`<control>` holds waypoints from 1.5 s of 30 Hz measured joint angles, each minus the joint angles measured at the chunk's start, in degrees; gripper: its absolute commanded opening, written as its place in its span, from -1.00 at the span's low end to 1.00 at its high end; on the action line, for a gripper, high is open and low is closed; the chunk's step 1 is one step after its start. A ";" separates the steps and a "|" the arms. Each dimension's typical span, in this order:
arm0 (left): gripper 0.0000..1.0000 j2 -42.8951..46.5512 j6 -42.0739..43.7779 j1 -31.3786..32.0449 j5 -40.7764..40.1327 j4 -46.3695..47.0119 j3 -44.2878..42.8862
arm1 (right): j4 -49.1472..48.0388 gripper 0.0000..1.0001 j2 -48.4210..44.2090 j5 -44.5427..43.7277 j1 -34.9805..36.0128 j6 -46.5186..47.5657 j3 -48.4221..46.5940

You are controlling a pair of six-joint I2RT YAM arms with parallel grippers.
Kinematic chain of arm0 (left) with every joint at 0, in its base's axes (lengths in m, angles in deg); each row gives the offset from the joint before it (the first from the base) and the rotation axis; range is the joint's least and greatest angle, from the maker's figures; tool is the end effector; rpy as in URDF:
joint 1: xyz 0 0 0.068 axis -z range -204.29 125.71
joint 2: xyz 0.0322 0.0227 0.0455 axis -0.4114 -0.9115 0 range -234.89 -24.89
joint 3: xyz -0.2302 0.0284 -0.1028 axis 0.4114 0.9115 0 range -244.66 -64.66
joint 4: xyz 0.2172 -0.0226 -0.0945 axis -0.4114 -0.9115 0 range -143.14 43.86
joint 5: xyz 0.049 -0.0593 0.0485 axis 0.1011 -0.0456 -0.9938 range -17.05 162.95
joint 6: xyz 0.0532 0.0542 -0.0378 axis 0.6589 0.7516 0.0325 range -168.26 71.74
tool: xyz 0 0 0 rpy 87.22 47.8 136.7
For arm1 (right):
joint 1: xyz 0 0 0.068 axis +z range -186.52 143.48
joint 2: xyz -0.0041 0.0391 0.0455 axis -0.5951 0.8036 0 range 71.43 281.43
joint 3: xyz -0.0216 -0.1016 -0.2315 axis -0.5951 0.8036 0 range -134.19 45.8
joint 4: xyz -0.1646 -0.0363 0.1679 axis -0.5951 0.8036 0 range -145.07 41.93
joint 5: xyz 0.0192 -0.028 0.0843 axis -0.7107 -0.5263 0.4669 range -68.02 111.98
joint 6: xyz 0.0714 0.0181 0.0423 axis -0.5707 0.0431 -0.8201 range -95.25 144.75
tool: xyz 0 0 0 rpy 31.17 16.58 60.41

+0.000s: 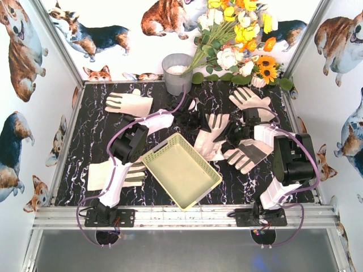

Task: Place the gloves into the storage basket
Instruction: Pick up the glove from the center of the board, then place the glove in the bin.

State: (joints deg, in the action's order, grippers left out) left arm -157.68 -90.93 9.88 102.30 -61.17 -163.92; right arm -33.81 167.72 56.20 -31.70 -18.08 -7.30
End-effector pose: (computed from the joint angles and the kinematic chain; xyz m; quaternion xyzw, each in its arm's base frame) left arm 0.3884 -0.3078 0.1171 0.0223 0.9090 -0.3983 0.1209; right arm 0.3019 0.0675 0.1272 0.2420 0.9025 0.3478 0.0775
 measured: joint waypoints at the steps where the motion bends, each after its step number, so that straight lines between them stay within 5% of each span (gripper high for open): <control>1: 0.21 0.04 0.00 -0.02 0.02 0.02 0.04 | -1.05 -0.17 0.00 0.00 0.00 -0.42 0.72; 5: 0.21 0.22 -0.72 -0.02 0.48 0.33 0.61 | -4.68 -0.27 0.35 0.26 0.04 -2.45 3.63; 14: 0.25 0.59 -1.46 -0.02 1.22 0.26 1.01 | -7.54 -1.00 -0.15 0.20 0.37 -5.09 4.26; 28: 0.64 14.29 -0.37 -2.54 -0.87 -0.13 3.52 | 13.14 -1.00 -9.55 -2.51 0.31 4.68 -10.14; 36: 0.82 27.61 -4.11 -7.04 3.28 4.28 14.16 | 24.33 -1.00 -16.28 6.91 0.26 12.00 -19.58; 45: 0.94 34.99 -16.52 -7.10 11.28 15.76 25.55 | 16.37 -1.00 -28.50 20.85 0.31 10.86 -17.66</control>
State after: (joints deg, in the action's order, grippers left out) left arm -122.69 -107.46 2.78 113.57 -45.41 -138.37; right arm -17.44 139.22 77.05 -31.40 -7.22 -24.96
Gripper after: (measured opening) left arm 0.963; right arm 0.137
